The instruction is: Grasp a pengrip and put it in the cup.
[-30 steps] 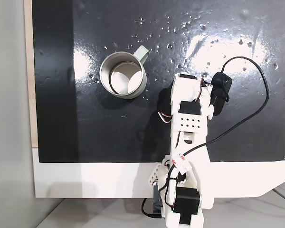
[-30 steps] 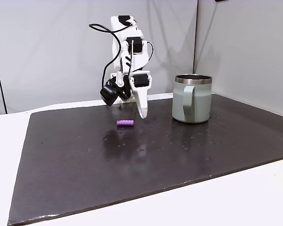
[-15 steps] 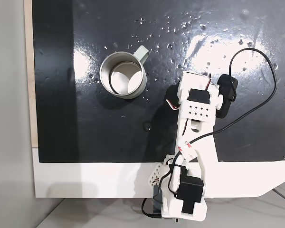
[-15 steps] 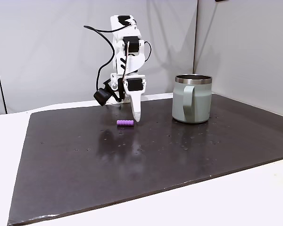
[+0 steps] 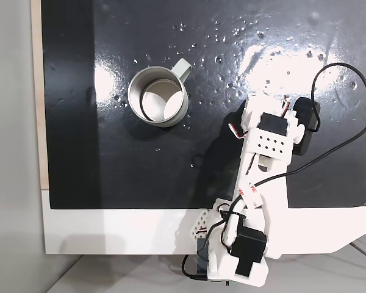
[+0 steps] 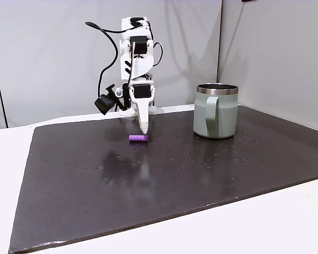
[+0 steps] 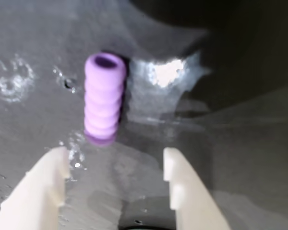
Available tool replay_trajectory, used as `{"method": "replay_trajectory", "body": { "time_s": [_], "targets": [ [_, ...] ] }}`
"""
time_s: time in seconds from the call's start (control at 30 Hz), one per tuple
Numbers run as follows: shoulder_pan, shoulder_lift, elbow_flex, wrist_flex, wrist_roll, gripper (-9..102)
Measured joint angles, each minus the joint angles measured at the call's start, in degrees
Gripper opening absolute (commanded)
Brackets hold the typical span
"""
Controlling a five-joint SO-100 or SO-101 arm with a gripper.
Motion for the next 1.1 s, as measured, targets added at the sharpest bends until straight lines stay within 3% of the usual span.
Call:
{"method": "replay_trajectory", "body": {
  "time_s": [0.37, 0.7, 0.9, 1.1],
  "targets": [
    [5.2, -7.3, -3.4, -0.4, -4.0, 24],
    [5.3, -8.7, -4.5, -0.4, -6.1, 1],
    [3.5, -8.4, -4.6, -0.2, -7.1, 0],
    [-2.5, 0.6, -7.0, 7.6, -4.4, 0]
  ]
}}
